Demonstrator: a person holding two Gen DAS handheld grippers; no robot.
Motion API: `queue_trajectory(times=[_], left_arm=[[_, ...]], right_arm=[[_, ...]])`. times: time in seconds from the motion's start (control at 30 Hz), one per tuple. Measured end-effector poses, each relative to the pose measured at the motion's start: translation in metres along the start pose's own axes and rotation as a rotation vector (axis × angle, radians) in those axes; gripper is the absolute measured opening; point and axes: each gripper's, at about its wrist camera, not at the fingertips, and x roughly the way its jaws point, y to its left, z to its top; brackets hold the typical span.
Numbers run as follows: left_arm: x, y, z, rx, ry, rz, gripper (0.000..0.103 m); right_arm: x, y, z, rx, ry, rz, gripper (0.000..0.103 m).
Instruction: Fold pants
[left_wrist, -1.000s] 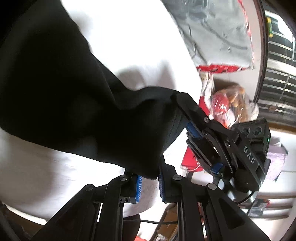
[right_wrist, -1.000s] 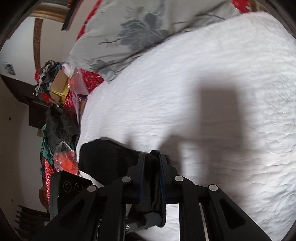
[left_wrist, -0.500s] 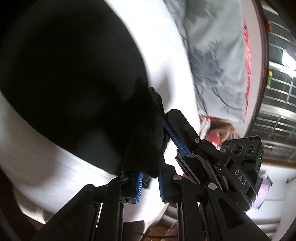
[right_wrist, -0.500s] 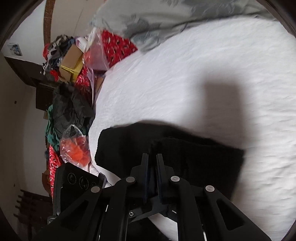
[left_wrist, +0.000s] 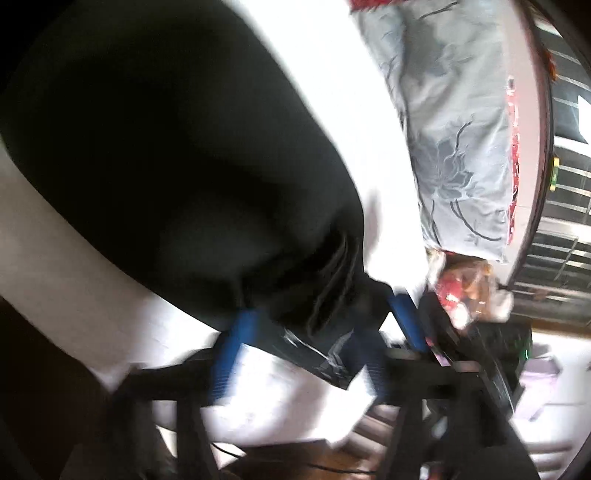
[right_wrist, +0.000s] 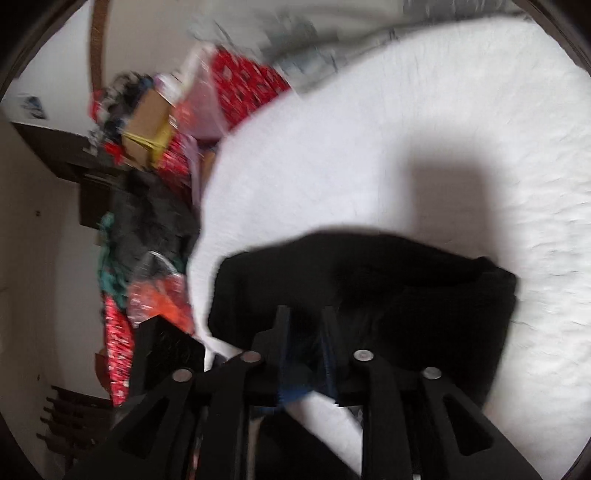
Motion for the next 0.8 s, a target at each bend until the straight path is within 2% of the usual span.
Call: queue_trajectory(times=[0.07, 0.13, 0.23, 0.37, 0.47, 0.67, 0.7, 0.77, 0.8], left_arm=[[-0.017, -0.002, 0.000, 0.039, -0.053, 0.021, 0.081], [-0.023, -0.003, 0.001, 0.055, -0.039, 0.006, 0.082], [-0.010, -0.011, -0.001, 0.086, 0.015, 0.019, 0.082], [0.027, -0.039, -0.008, 0.194, 0.055, 0.133, 0.082], [0.049, -0.063, -0.009, 0.254, 0.037, 0.200, 0.082], [0.078, -0.075, -0.008, 0.248, 0.051, 0.175, 0.081], [0.086, -0.078, -0.009, 0.243, 0.052, 0.172, 0.076], [0.088, -0.077, -0.009, 0.244, 0.055, 0.159, 0.045], [0.090, -0.075, -0.008, 0.239, 0.075, 0.150, 0.020]], right_arm=[[-0.033, -0.004, -0.012, 0.023, -0.045, 0.040, 0.042], [-0.052, -0.016, -0.031, 0.075, -0.059, 0.071, 0.048], [-0.059, -0.042, -0.062, 0.190, -0.053, 0.150, 0.048], [-0.042, -0.087, -0.092, 0.409, -0.048, 0.192, 0.048], [-0.036, -0.104, -0.093, 0.511, -0.085, 0.233, 0.048], [-0.022, -0.114, -0.088, 0.616, -0.146, 0.248, 0.048], [-0.020, -0.117, -0.089, 0.639, -0.159, 0.247, 0.048], [-0.015, -0.121, -0.092, 0.679, -0.188, 0.256, 0.047], [-0.013, -0.121, -0.092, 0.682, -0.196, 0.250, 0.044]])
